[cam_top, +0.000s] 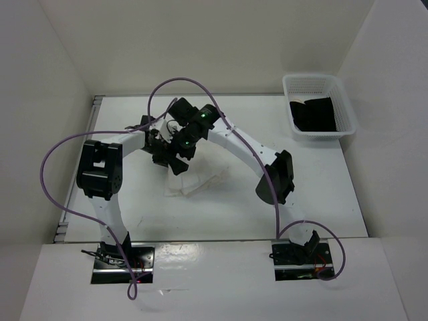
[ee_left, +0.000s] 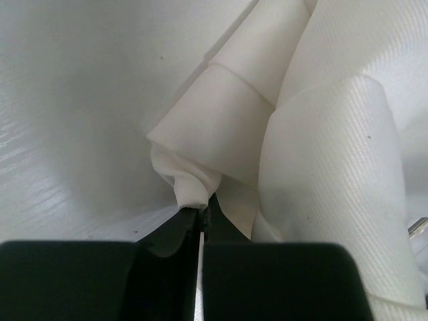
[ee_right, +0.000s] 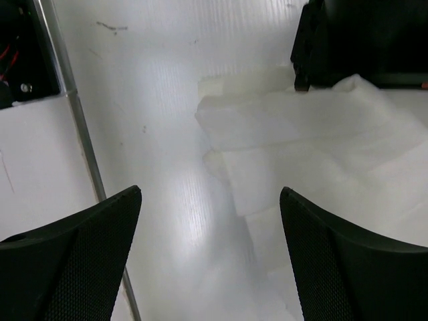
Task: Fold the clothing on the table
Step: Fold the skirt
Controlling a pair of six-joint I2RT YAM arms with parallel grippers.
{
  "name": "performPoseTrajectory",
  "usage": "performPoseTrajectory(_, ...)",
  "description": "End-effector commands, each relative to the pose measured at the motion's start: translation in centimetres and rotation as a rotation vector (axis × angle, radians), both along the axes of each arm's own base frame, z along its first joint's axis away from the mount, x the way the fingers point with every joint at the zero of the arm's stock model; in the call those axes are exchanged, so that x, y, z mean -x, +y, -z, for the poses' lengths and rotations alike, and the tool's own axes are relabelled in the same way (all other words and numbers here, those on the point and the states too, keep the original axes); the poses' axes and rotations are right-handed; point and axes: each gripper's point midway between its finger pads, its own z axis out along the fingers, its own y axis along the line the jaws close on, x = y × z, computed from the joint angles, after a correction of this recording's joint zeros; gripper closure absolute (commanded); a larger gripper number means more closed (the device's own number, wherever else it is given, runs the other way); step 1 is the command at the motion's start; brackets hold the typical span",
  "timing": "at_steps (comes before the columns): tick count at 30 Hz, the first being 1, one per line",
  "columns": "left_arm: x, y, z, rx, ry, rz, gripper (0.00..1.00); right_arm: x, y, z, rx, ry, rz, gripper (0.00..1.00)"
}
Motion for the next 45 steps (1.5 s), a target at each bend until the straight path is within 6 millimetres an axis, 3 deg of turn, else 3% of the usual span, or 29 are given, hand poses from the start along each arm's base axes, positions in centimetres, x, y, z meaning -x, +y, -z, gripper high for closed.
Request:
performPoseTrajectory(1, -0.2, 0.5, -0.9, -0.016, -0.019, -0.008, 1.0, -0.2, -2.8, -6.8, -0.09, -0.128, 0.005, 0.12)
performPoseTrajectory(2, -0.7, 0.8, -1.6, -0.016, -0.04, -0.008, 1.0, -1.4, -4.6, -6.9, -0.074, -0.152, 0.054, 0.12)
performPoseTrajectory(4, -0.9, 2.0, -2.6, -0.015, -0.055, -0.039, 0.83, -2.2, -7.1, -5.5, -0.032, -0.132, 0.105, 0.12)
performPoseTrajectory(5, -1.2, 3.0, -3.6, -0.007, -0.079, -0.06, 0.73, -3.8, -8.9, -5.5, -0.04, -0.143, 0.157, 0.12)
performPoseTrajectory(6, -1.5, 3.7, -4.5, -0.009, -0.099, -0.07, 0.63, -4.2, -10.5, -6.6, -0.05, -0.168, 0.192, 0.12)
performPoseTrajectory(7, -1.7, 4.4, -5.8, -0.008, -0.126, -0.087, 0.46, -4.3, -12.1, -5.0, -0.018, -0.138, 0.22, 0.12)
performPoseTrajectory(8, -1.9, 5.8, -6.6, -0.014, -0.143, -0.113, 0.39, -5.0, -13.3, -4.9, -0.025, -0.148, 0.253, 0.12)
performPoseTrajectory(9, -2.1, 6.6, -7.7, -0.018, -0.17, -0.122, 0.32, -6.2, -16.1, -6.0, -0.041, -0.174, 0.321, 0.12)
performPoseTrajectory(10, -1.8, 7.3, -9.1, -0.02, -0.192, -0.142, 0.26, -6.2, -17.8, -4.5, -0.015, -0.146, 0.354, 0.12)
performPoseTrajectory(12, -2.1, 10.0, -12.1, -0.044, -0.273, -0.19, 0.13, -7.2, -22.1, -4.1, -0.01, -0.159, 0.449, 0.1)
performPoseTrajectory(14, -1.6, 12.5, -13.4, -0.074, -0.298, -0.248, 0.09, -7.5, -24.4, -3.9, -0.016, -0.175, 0.508, 0.1)
performPoseTrajectory(16, -1.2, 13.7, -16.2, -0.101, -0.373, -0.273, 0.09, -7.1, -27.6, -3.7, -0.008, -0.19, 0.583, 0.1)
performPoseTrajectory(19, -0.2, 11.6, -20.1, -0.033, -0.476, -0.208, 0.06, -6.3, -30.7, -3.5, -0.017, -0.218, 0.659, 0.07)
performPoseTrajectory(21, 0.8, 7.3, -21.7, 0.089, -0.505, -0.085, 0.04, -5.4, -31.8, -2.7, -0.01, -0.202, 0.693, 0.07)
performPoseTrajectory(22, 1.2, 5.9, -22.0, 0.126, -0.51, -0.034, 0.04, -5.3, -32.7, -3.3, -0.02, -0.224, 0.718, 0.07)
performPoseTrajectory(24, 1.8, 3.1, -21.2, 0.165, -0.473, 0.09, 0.04, -4.5, -33.3, -2.5, -0.006, -0.208, 0.743, 0.07)
performPoseTrajectory(26, 1.8, 1.9, -20.7, 0.184, -0.446, 0.154, 0.04, -3.6, -34.1, -2.8, -0.003, -0.217, 0.771, 0.07)
performPoseTrajectory(29, 2.1, -0.9, -18.0, 0.271, -0.327, 0.261, 0.04, -2.2, -35.0, -2.5, 0.016, -0.229, 0.795, 0.07)
performPoseTrajectory(32, 2.1, -2.9, -16.0, 0.318, -0.236, 0.326, 0.04, -1.7, -36.1, -2.9, 0.014, -0.238, 0.828, 0.06)
performPoseTrajectory(34, 2.3, -4.6, -15.6, 0.377, -0.208, 0.392, 0.04, -1.4, -36.5, -2.4, 0.019, -0.215, 0.841, 0.06)
performPoseTrajectory(35, 2.9, -5.2, -14.3, 0.405, -0.126, 0.407, 0.05, -1.4, -36.9, -2.4, 0.008, -0.205, 0.862, 0.06)
performPoseTrajectory(37, 2.6, -7.0, -14.9, 0.449, -0.144, 0.493, 0.06, -1.3, -37.4, -2.4, -0.002, -0.189, 0.879, 0.06)
performPoseTrajectory(41, 3.2, -9.2, -12.2, 0.478, -0.052, 0.546, 0.07, -1.3, -38.6, -2.6, -0.018, -0.17, 0.922, 0.06)
performPoseTrajectory(45, 4.3, -8.4, -7.1, 0.422, 0.072, 0.469, 0.07, -1.1, -38.8, -3.0, -0.008, -0.169, 0.928, 0.06)
